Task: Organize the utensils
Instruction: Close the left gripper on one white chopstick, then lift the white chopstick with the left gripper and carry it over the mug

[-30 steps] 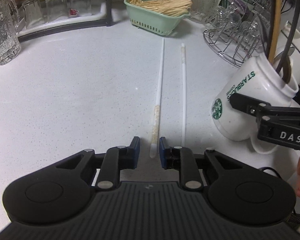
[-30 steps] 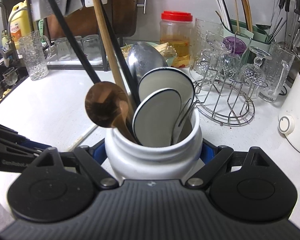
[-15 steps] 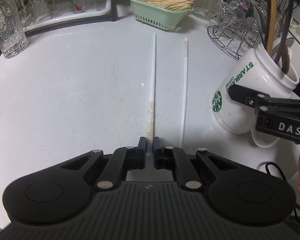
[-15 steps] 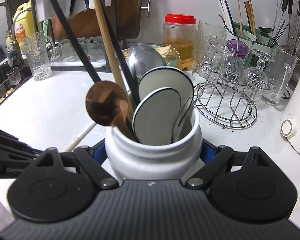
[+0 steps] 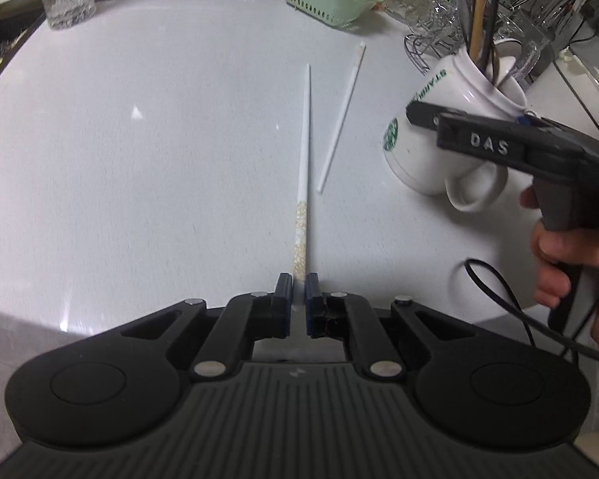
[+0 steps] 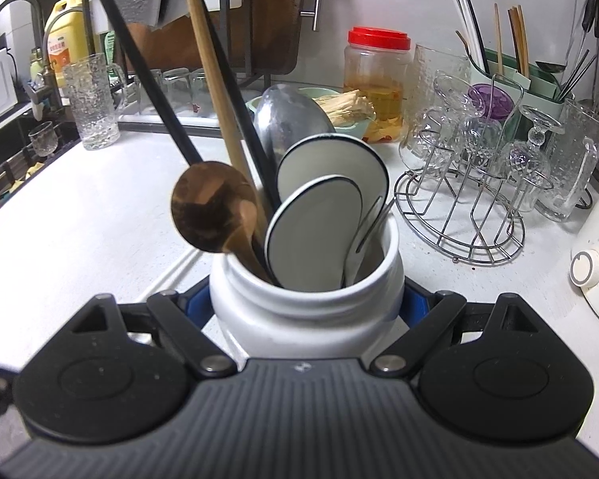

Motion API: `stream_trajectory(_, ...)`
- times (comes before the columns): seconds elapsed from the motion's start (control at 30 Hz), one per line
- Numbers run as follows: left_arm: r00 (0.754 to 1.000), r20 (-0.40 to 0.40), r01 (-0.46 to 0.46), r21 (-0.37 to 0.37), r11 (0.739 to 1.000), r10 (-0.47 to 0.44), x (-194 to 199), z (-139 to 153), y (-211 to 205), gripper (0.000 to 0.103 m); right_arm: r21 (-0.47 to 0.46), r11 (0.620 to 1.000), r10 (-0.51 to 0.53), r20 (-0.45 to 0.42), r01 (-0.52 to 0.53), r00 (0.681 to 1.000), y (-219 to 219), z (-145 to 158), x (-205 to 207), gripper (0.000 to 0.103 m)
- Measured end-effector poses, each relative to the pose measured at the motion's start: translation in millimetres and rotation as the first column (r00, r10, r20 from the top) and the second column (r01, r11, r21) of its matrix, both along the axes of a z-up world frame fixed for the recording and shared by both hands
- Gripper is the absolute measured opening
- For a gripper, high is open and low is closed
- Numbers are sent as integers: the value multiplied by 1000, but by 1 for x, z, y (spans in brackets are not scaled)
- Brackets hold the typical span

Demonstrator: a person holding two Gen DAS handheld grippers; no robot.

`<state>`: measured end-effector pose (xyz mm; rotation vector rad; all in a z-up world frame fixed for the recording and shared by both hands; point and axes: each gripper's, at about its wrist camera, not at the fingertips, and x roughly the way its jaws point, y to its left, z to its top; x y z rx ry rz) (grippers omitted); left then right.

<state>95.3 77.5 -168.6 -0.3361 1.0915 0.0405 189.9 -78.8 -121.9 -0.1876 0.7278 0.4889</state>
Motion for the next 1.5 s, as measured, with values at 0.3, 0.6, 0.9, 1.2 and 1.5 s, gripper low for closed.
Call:
stream_trajectory(0.3, 997, -78, -26, -74, 997, 20, -29, -16, -6, 8, 4, 1000, 17, -1, -17, 1000, -2, 0, 1, 91)
stream_trajectory(0.6, 992, -124, -51, -133, 990, 34, -27, -22, -2, 16, 6, 1000, 28, 2, -28, 1000, -3, 0, 0, 91)
stream_trajectory(0.9, 993, -112, -58, -94, 994, 48, -21, -32, -6, 25, 15, 1000, 25, 9, -25, 1000, -4, -1, -2, 91)
stream_trajectory(1.2, 995, -99, 7, -33, 999, -10, -15, -22, -13, 9, 19, 1000, 13, 14, -13, 1000, -4, -1, -4, 91)
stream_trajectory(1.5, 999, -42, 27, 65, 998, -25, -14, 44, 3, 9, 35, 999, -36, 25, 35, 999, -2, -2, -6, 91)
